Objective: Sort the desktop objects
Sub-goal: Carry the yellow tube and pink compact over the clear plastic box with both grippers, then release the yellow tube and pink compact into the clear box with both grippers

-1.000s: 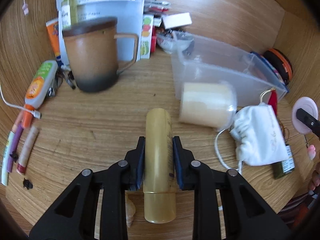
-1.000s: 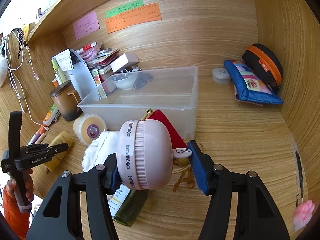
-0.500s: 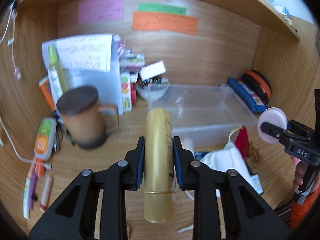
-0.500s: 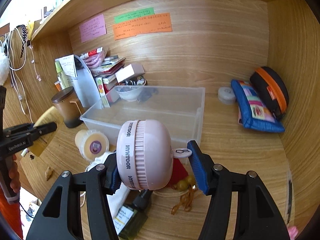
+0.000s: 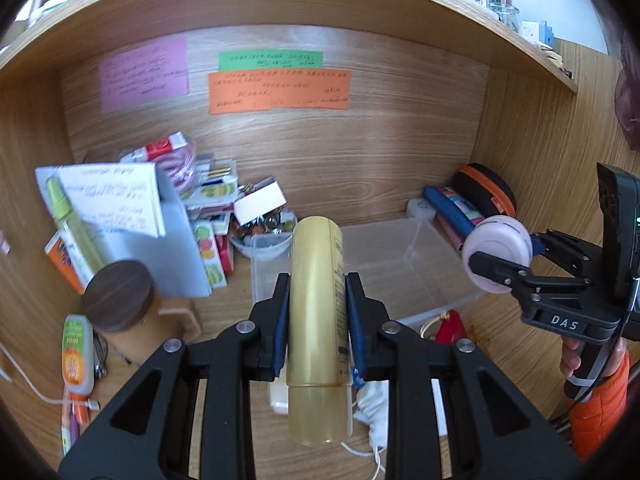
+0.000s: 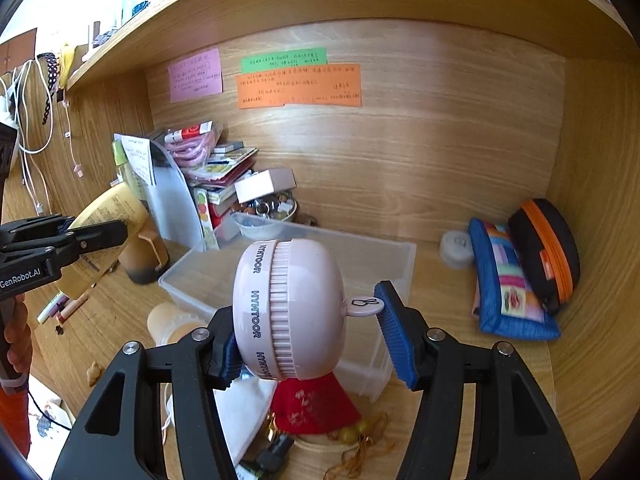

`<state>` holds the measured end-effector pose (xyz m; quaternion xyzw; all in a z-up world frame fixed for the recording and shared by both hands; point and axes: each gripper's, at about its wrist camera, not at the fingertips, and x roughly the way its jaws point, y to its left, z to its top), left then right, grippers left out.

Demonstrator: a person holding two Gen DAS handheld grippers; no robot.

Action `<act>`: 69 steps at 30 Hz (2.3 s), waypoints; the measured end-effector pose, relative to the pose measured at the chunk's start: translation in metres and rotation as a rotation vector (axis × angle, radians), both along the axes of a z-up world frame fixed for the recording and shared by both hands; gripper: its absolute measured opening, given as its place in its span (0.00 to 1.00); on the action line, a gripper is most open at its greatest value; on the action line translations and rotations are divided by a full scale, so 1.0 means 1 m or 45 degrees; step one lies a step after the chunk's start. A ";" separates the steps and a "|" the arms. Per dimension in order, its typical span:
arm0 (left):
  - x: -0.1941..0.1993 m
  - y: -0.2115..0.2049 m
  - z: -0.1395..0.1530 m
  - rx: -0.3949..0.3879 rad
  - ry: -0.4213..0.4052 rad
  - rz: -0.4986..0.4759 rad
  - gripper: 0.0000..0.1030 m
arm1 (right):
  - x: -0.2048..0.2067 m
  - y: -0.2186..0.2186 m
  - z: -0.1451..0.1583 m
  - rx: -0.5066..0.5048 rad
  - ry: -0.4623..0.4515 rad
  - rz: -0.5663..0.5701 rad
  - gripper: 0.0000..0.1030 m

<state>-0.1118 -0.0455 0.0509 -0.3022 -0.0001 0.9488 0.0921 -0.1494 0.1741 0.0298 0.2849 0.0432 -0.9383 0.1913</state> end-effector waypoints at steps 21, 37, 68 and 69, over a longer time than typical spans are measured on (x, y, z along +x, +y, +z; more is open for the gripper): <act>-0.096 0.014 -0.024 -0.066 -0.140 -0.046 0.25 | -0.084 -0.016 -0.006 0.090 -0.068 0.041 0.53; -0.147 0.024 -0.075 -0.167 -0.325 -0.073 0.25 | -0.139 -0.035 -0.046 0.202 -0.248 0.114 0.53; -0.169 0.037 -0.111 -0.290 -0.438 -0.109 0.24 | -0.164 -0.069 -0.088 0.510 -0.540 0.219 0.53; -0.169 0.037 -0.111 -0.300 -0.433 -0.104 0.24 | -0.164 -0.070 -0.089 0.519 -0.550 0.224 0.53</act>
